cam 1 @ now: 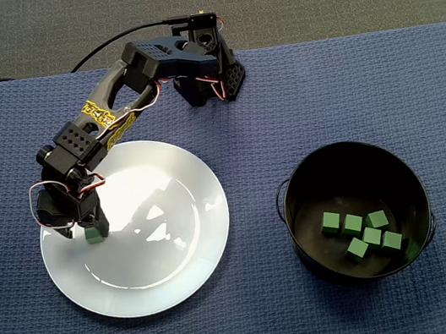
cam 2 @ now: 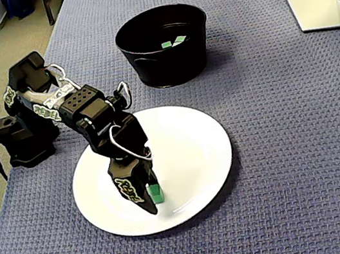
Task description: Pick up the items on the white plate and put them in the black container.
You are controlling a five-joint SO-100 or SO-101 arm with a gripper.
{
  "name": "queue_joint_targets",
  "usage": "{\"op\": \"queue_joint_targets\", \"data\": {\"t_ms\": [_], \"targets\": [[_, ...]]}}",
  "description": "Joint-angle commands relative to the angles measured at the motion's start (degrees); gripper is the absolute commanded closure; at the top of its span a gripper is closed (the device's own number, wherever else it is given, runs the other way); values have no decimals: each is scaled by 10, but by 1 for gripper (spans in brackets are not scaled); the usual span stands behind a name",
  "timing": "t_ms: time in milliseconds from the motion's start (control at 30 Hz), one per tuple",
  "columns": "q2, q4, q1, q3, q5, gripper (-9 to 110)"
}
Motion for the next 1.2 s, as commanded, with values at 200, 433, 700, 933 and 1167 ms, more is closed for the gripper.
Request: {"op": "queue_joint_targets", "data": {"t_ms": [200, 433, 700, 933, 1167], "targets": [[23, -18, 11, 21, 4, 102], [78, -37, -2, -16, 152, 102], [263, -164, -24, -198, 674, 102], [462, -223, -143, -177, 962, 102], [715, -485, -454, 165, 838, 102]]}}
